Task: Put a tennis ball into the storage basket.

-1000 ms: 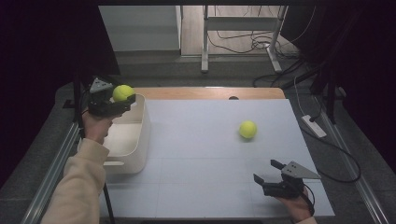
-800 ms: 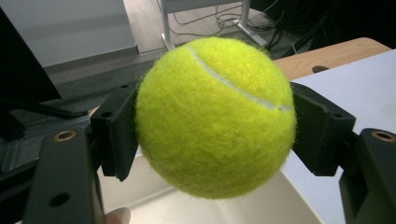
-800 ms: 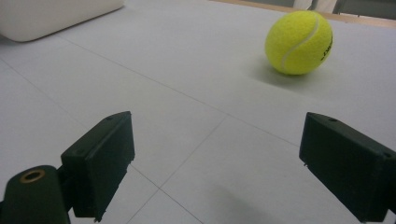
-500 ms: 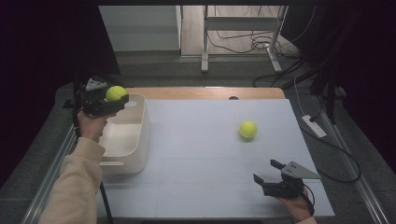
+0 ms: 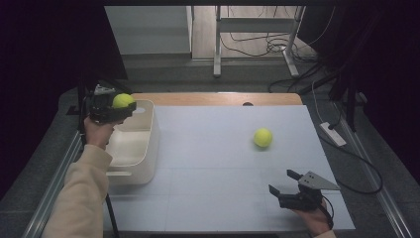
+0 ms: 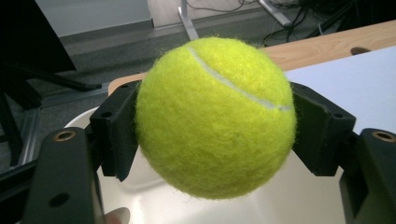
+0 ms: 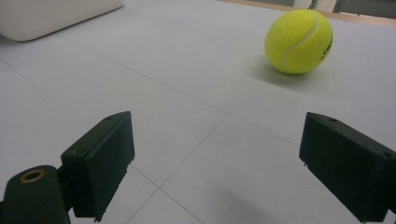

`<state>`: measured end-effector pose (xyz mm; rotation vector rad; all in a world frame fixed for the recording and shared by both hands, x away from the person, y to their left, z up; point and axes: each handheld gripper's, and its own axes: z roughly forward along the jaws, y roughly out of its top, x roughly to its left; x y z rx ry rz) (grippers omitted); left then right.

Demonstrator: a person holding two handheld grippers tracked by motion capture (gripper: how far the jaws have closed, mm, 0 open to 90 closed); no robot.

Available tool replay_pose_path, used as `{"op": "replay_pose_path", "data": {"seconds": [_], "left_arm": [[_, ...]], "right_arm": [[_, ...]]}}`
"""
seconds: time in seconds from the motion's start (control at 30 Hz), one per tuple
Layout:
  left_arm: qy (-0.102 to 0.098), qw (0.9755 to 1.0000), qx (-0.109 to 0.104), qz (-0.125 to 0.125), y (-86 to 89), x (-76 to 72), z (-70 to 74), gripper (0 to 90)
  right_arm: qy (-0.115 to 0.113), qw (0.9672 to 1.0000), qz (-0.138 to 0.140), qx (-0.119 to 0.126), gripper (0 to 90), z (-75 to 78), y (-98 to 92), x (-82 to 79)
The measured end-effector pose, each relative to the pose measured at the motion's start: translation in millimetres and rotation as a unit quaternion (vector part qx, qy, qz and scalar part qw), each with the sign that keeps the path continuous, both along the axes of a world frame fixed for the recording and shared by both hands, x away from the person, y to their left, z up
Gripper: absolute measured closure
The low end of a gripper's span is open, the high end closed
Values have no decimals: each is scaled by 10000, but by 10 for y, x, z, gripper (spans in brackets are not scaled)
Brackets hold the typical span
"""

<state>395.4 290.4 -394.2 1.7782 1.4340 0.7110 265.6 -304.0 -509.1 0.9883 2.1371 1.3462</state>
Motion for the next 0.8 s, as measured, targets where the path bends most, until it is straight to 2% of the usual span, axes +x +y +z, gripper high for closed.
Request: {"op": "replay_pose_path", "data": {"seconds": [0.43,0.8], "left_arm": [[418,9989,190,31,7,54,-91,267],[401,9990,166,79,37,41,-87,266]], "right_arm": [[4,10000,8,5,102,-1,-1,3],[5,10000,6,3,102,-1,0,4]]}}
